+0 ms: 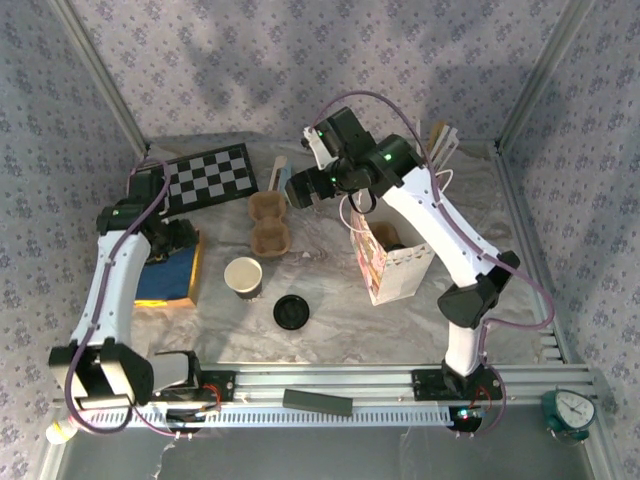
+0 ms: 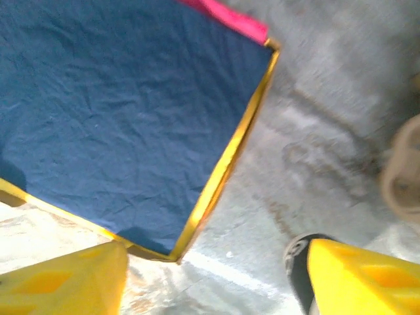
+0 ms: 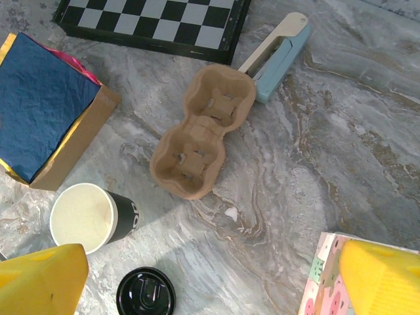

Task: Pack the takeout coffee

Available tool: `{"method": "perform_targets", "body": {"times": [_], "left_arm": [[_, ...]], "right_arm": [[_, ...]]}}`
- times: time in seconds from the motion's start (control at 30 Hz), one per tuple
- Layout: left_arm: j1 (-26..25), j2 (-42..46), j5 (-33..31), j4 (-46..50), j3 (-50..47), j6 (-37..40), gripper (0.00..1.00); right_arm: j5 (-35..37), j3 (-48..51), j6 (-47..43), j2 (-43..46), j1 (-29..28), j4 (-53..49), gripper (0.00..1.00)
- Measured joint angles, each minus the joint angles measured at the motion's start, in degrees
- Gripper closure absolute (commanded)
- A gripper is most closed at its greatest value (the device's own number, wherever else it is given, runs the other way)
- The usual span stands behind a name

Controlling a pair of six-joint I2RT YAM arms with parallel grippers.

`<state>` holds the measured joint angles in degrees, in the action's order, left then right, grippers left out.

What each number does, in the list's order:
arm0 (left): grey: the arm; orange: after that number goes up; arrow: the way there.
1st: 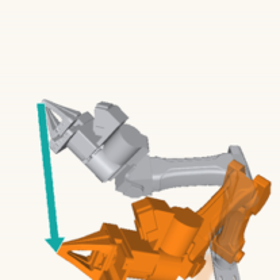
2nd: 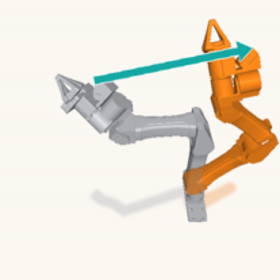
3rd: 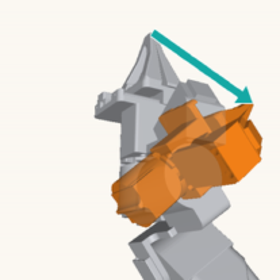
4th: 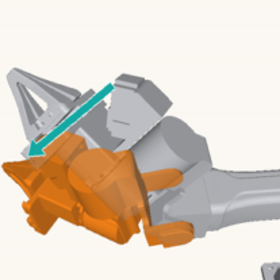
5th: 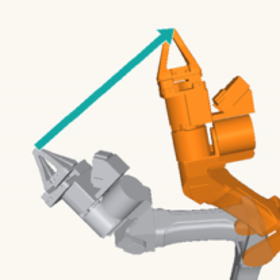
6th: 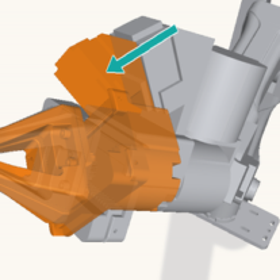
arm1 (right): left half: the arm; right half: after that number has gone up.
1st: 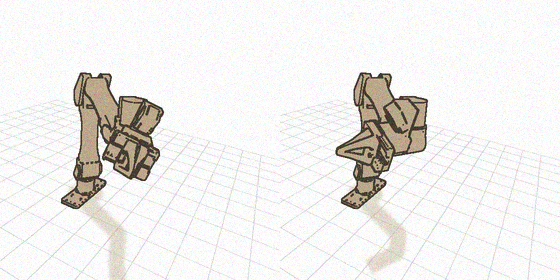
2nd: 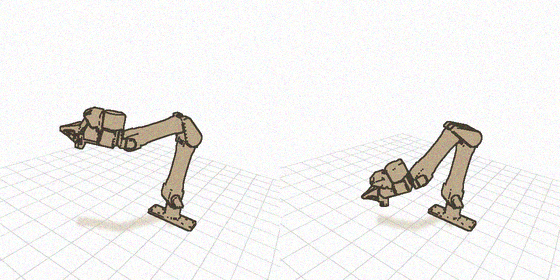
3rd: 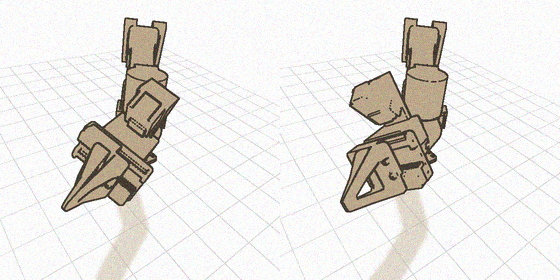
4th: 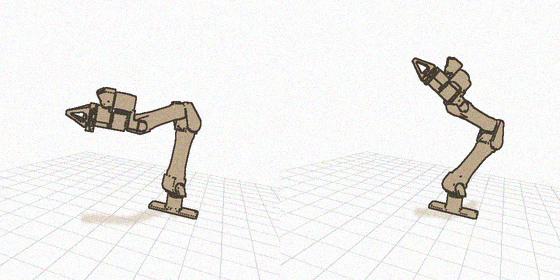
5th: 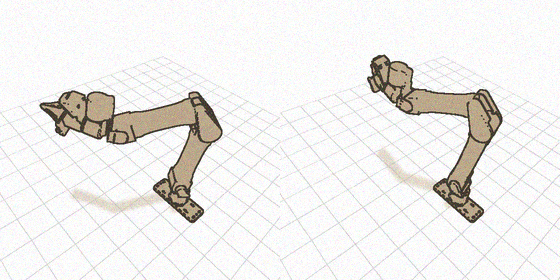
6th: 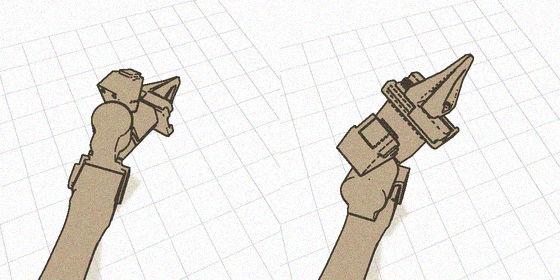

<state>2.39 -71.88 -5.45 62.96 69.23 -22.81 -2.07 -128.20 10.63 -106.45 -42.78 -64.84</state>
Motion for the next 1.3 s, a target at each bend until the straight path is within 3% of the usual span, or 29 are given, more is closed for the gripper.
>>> {"method": "perform_targets", "body": {"times": [0.07, 0.17, 0.7, 1.3], "left_arm": [[0.5, -2.6, -0.2, 0.3, -1.1, 1.3, 0.48], [0.6, -6.0, 0.1, 0.2, -2.6, 2.4, 0.52], [0.6, -19.1, 0.7, -3.1, -2.0, 5.2, 0.52], [0.9, -23.2, -2.7, -4.2, -1.1, 5.4, 0.56]], "right_arm": [[-0.6, 0.0, -0.1, -0.3, 0.0, 0.3, 0.00], [-1.4, 0.0, -0.2, -0.4, 0.0, 0.8, 0.00], [-5.4, 4.2, -0.9, -0.2, 3.1, 3.9, 0.00], [-6.4, 5.7, -0.9, 0.2, 4.2, 5.1, 0.00]]}}
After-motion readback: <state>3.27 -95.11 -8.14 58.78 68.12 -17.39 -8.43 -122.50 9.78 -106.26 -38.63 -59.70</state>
